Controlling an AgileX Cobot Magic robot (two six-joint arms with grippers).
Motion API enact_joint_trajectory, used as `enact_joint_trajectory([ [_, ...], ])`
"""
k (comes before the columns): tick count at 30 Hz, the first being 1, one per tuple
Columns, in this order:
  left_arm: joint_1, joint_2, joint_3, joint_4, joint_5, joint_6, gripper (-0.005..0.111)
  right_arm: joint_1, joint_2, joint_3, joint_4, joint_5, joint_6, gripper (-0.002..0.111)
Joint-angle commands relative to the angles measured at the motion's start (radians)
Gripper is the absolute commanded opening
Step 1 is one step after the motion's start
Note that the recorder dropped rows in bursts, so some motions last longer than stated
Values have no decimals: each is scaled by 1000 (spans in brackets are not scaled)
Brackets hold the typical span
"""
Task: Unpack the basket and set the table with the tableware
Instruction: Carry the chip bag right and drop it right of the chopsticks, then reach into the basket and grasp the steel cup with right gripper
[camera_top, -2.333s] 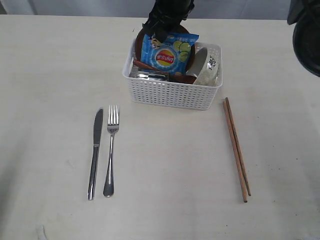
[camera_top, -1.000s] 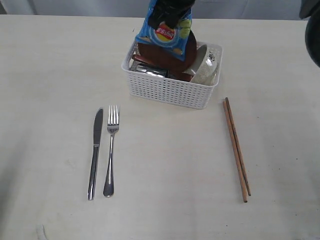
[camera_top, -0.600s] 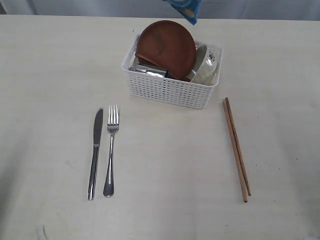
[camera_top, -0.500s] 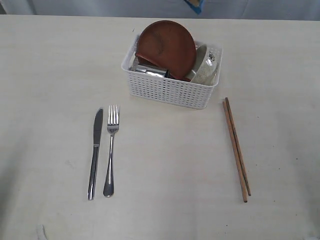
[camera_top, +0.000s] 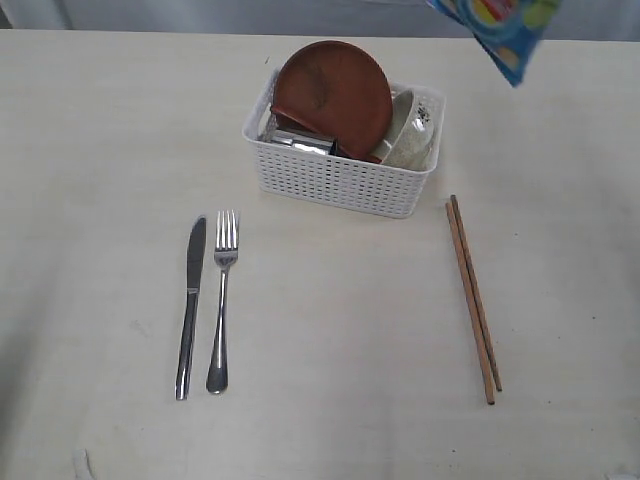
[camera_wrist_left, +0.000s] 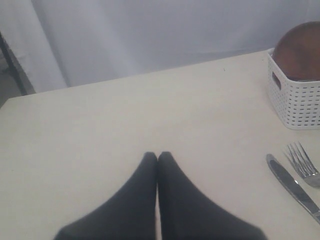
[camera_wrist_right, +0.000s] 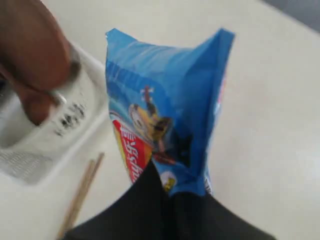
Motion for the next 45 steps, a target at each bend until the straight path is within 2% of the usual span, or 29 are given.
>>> enact_joint_trajectory([
  [1,5,-3,2,4,-8,-3,0,-137,-26,202,5,3,36,0],
  [5,5,-3,2,4,-8,-3,0,-244,-26,360,101,-4,36,0],
  [11,5,-3,2,4,-8,-3,0,-353,-16,512,263,-142,-62,0],
  [13,5,-3,2,4,-8,-3,0,-365,3,521,277,-148,-66,7],
  [15,5,-3,2,4,-8,-3,0,-365,8,521,282,-160,-66,28],
  [16,5,-3,2,4,-8,-3,0,-365,6,519,282,-166,-66,44],
  [18,5,-3,2,4,-8,-3,0,-365,4,515,282,-172,-61,56],
  [19,5,-3,2,4,-8,-3,0,-365,4,496,282,-164,-50,59],
  [24,5,-3,2,4,-8,-3,0,-364,4,299,298,-37,-39,60],
  [27,5,-3,2,4,-8,-3,0,-361,2,203,444,3,-93,60],
  [30,5,-3,2,4,-8,-3,0,-293,0,158,675,-27,-300,60],
  [31,5,-3,2,4,-8,-3,0,-270,0,158,696,-47,-331,60],
  [32,5,-3,2,4,-8,-3,0,-200,7,158,699,-98,-389,60],
  [37,5,-3,2,4,-8,-3,0,47,89,158,699,-319,-359,60],
  [38,5,-3,2,4,-8,-3,0,68,103,158,699,-337,-334,60],
  [40,5,-3,2,4,-8,-3,0,95,153,132,702,-318,-209,60],
  [41,5,-3,2,4,-8,-3,0,95,200,97,715,-242,-161,60],
  [45,5,-3,2,4,-8,-3,0,93,318,-8,730,-59,-109,60],
])
